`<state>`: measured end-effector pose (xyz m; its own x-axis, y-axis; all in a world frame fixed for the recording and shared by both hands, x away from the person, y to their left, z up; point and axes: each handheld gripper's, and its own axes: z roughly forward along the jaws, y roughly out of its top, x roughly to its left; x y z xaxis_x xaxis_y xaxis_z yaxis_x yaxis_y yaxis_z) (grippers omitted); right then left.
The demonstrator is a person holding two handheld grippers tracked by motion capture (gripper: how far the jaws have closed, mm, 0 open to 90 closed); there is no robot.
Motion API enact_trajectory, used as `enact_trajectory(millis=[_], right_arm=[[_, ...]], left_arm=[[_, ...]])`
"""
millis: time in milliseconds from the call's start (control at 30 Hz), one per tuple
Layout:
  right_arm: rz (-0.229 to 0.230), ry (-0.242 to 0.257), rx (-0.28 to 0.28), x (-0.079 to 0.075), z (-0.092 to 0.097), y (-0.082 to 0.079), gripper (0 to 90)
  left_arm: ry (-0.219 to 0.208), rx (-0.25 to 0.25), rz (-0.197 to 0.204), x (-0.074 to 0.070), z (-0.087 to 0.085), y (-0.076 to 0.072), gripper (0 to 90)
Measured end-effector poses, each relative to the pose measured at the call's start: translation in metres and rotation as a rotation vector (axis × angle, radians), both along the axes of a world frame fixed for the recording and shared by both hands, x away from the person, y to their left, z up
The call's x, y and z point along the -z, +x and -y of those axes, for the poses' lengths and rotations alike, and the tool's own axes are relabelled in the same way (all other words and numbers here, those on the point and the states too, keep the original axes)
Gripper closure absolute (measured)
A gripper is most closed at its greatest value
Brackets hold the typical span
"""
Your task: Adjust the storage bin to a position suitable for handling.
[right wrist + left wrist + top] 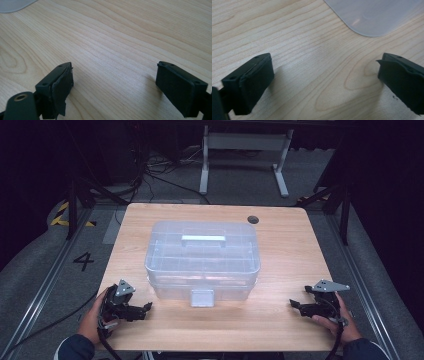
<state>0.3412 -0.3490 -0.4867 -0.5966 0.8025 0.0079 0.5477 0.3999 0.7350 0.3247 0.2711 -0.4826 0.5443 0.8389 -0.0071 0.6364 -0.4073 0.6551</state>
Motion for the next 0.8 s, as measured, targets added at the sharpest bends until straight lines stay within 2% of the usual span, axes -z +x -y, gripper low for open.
enact_trajectory(millis=[133, 200, 533, 667, 733, 800], right_arm=[[-0.002, 0.001, -0.006, -0.0002, 0.0004, 0.0003, 14.5], [-0.002, -0.003, -0.009, -0.0004, 0.0004, 0.0008, 14.5], [-0.013, -0.012, -0.023, -0.0021, 0.0022, 0.0019, 16.3], [-0.007, -0.015, -0.020, -0.0031, 0.0038, 0.0020, 21.9], [0.002, -0.020, -0.020, -0.0042, 0.0033, 0.0022, 24.9], [0.009, -0.019, -0.026, -0.0063, 0.0024, 0.0025, 26.0]], left_arm=[[0.007, 0.023, 0.001, -0.0004, -0.0009, 0.0025, 0.3], [-0.002, 0.022, -0.001, 0.0001, -0.0005, 0.0029, 0.2], [0.012, 0.036, 0.000, -0.0006, -0.0019, 0.0028, 0.3], [0.004, 0.073, -0.001, -0.0003, -0.0052, 0.0033, 0.4], [0.018, 0.113, 0.007, -0.0007, -0.0092, 0.0042, 0.4], [0.002, 0.110, -0.009, -0.0004, -0.0094, 0.0032, 0.4]])
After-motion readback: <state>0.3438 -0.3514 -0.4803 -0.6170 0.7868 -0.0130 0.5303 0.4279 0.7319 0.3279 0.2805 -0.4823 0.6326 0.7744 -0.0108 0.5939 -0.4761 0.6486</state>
